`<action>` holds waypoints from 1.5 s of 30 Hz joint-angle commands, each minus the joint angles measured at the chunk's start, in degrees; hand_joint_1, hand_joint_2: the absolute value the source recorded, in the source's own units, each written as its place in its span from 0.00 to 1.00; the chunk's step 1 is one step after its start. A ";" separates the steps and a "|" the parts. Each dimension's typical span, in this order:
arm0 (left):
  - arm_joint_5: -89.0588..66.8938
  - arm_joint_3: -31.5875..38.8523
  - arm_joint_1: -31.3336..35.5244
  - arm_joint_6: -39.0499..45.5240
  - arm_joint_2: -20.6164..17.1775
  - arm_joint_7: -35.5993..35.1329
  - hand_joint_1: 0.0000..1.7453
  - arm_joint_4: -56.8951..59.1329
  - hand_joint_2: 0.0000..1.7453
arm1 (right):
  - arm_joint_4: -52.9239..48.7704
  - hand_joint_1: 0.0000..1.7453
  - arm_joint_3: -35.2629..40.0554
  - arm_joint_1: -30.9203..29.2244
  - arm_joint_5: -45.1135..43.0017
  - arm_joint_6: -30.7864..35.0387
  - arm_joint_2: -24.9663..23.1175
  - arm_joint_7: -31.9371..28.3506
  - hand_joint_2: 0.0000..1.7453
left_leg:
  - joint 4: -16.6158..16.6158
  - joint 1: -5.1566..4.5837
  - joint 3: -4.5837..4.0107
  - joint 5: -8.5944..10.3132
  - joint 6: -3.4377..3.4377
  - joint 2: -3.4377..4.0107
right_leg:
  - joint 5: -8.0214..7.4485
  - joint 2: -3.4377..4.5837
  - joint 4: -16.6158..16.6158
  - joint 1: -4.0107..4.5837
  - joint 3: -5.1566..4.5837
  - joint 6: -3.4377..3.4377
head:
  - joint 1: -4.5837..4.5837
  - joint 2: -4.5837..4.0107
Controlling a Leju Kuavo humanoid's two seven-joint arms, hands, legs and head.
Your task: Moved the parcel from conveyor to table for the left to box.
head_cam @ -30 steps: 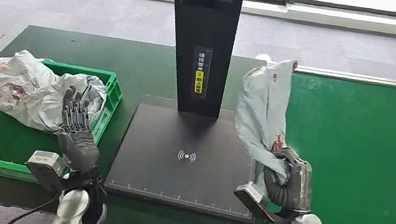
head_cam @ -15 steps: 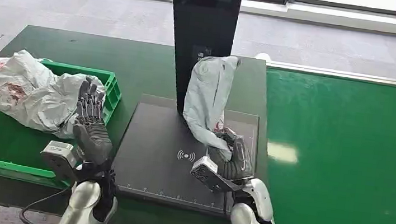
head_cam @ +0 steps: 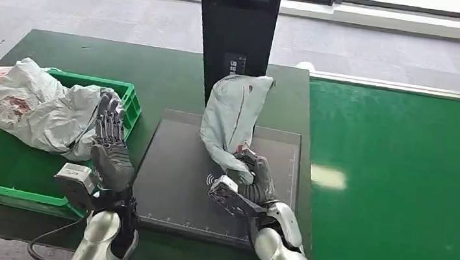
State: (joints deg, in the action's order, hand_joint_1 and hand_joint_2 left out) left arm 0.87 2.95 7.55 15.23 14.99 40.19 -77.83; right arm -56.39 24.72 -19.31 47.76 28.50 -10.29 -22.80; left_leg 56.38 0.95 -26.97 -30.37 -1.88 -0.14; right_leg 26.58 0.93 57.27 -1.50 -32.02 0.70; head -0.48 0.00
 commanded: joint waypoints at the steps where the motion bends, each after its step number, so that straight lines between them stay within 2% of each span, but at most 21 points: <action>1: 0.27 -1.34 1.88 0.00 -0.93 -0.19 0.00 2.95 0.00 | 5.70 1.00 3.09 -3.00 -0.22 -0.34 0.35 0.07 1.00 | -0.09 0.01 -0.05 0.08 0.09 0.00 | -0.08 -0.09 -0.12 0.05 -0.03 -0.10 | 0.00 0.00; 9: 0.64 -2.57 3.85 0.42 -1.50 -0.19 0.00 5.59 0.00 | 20.73 1.00 2.15 -9.04 -2.68 -1.97 -2.60 -3.28 1.00 | -0.11 0.01 -0.01 0.11 0.08 0.04 | -0.12 -0.05 -0.13 0.04 -0.02 -0.11 | 0.00 0.00; 10: 0.64 -2.47 3.60 0.52 -1.53 -0.19 0.00 5.23 0.00 | 21.60 0.41 2.07 -9.63 -2.71 -1.91 -2.94 -3.39 1.00 | -0.16 0.02 -0.01 0.13 0.09 0.05 | -0.15 -0.05 -0.18 0.06 -0.01 -0.13 | 0.00 0.00; 11: 0.70 -2.10 3.49 0.73 -1.49 -0.19 0.00 4.75 0.00 | 22.34 0.00 2.14 -10.51 -2.60 -2.01 -3.26 -3.58 1.00 | -0.05 -0.01 0.02 0.03 0.05 0.09 | -0.06 0.04 -0.03 0.01 -0.02 -0.07 | 0.00 0.00; 13: 0.52 -1.91 3.37 0.98 -1.49 -0.19 0.00 4.45 0.00 | 22.47 0.00 2.02 -10.99 -2.95 -2.60 -3.45 -3.97 1.00 | -0.03 0.00 -0.01 0.03 0.05 0.08 | -0.07 0.04 -0.02 0.02 -0.04 -0.08 | 0.00 0.00; 14: 0.50 -1.85 3.28 1.35 -1.59 -0.19 0.00 4.18 0.00 | 20.66 0.00 1.35 -10.22 -5.82 -4.95 -3.72 -8.37 1.00 | -0.10 0.03 -0.04 0.08 0.07 0.09 | -0.13 0.01 -0.10 0.06 -0.06 -0.13 | 0.00 0.00; 15: 1.24 -0.62 3.23 2.53 -1.06 -0.19 0.00 2.92 0.00 | 19.82 0.00 1.80 -9.45 -6.12 -5.62 -3.67 -9.22 1.00 | -0.03 0.01 -0.03 0.04 0.05 0.03 | -0.07 -0.01 -0.03 0.03 -0.05 -0.08 | 0.00 0.00; 22: 1.08 0.12 3.30 4.00 -1.22 -0.19 0.00 2.41 0.00 | 11.87 0.00 4.58 -4.72 -7.10 -7.82 -3.00 -8.80 1.00 | -0.04 0.02 -0.06 0.05 0.04 -0.01 | -0.05 -0.06 -0.03 0.04 -0.05 -0.08 | 0.00 0.00; 26: 1.14 1.23 3.51 7.83 -0.74 -0.19 0.00 3.00 0.00 | 6.87 0.00 5.63 -1.81 -9.08 -9.70 -2.00 -9.19 1.00 | -0.15 0.05 -0.08 0.11 0.10 -0.02 | -0.13 -0.12 -0.18 0.09 -0.04 -0.14 | 0.00 0.00; 41: 2.79 1.64 4.13 10.25 -0.04 -0.19 0.00 3.84 0.00 | 3.06 0.00 7.12 0.21 -10.59 -10.56 -1.92 -10.12 1.00 | -0.02 0.00 -0.08 0.04 0.04 -0.03 | -0.04 -0.07 -0.02 0.02 -0.08 -0.06 | 0.00 0.00; 45: -1.52 -1.90 4.05 13.28 -2.12 -0.19 0.00 4.94 0.00 | -6.44 0.00 6.78 4.13 -15.64 -10.85 -0.06 -13.06 1.00 | -0.07 0.03 -0.13 0.09 0.08 -0.06 | -0.09 -0.15 -0.11 0.07 -0.09 -0.11 | 0.00 0.00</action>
State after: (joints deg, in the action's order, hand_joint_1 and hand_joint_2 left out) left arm 3.28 2.08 9.32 25.22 14.80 40.22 -76.89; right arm -52.83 27.98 -18.12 37.11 18.36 -14.21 -33.09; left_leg 56.38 0.95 -27.02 -30.35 -1.90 -0.15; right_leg 26.56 0.94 57.28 -1.50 -32.09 0.69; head -0.48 0.00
